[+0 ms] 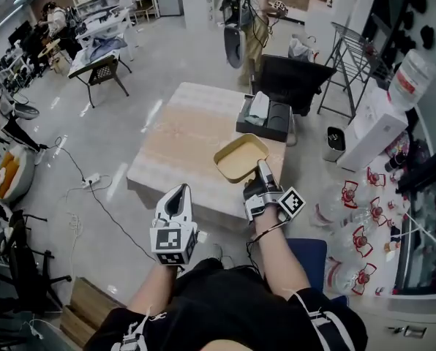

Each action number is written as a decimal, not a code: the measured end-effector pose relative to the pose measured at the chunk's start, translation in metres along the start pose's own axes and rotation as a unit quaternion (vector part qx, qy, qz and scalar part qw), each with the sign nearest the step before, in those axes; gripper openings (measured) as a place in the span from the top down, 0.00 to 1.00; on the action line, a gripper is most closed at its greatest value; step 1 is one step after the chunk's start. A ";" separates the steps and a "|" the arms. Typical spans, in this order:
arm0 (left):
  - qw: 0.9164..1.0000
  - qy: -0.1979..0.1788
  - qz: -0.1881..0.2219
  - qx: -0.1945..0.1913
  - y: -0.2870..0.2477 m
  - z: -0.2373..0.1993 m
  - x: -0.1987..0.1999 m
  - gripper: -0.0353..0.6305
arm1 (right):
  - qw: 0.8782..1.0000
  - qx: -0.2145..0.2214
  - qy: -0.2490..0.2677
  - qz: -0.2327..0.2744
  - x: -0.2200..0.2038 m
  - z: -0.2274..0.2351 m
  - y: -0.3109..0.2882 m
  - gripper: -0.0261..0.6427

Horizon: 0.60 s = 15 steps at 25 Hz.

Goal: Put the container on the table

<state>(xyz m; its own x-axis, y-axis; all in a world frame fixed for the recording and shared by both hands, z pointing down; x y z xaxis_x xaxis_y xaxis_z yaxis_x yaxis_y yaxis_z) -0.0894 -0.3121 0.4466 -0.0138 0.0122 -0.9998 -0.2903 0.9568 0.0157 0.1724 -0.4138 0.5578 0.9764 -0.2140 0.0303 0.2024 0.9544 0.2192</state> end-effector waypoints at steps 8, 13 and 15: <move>1.000 -0.017 -0.010 -0.010 -0.025 -0.024 0.010 0.93 | 1.000 -0.002 -0.005 0.015 -0.002 0.028 -0.040 0.64; 1.000 -0.013 -0.004 -0.004 -0.036 -0.044 0.012 0.93 | 0.999 -0.038 -0.017 0.019 0.002 0.070 -0.060 0.64; 1.000 -0.013 -0.001 -0.001 -0.038 -0.052 0.012 0.93 | 0.998 -0.053 -0.003 0.019 0.005 0.086 -0.068 0.64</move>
<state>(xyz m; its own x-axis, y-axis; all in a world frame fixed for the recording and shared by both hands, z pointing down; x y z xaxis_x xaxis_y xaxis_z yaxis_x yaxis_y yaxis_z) -0.1282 -0.3636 0.4345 0.0121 0.0177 -0.9998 -0.2930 0.9560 0.0134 0.1570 -0.4978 0.6267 0.9831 -0.1783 0.0420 0.1726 0.9784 0.1137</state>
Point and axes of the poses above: the fingertips, and each gripper's own axes: y backward along the fingers, z to its right, x out of its top, the point moved 7 cm from there along y, backward along the fingers, and after that the axes turned 8 degrees about z, right-handed, at the moved point
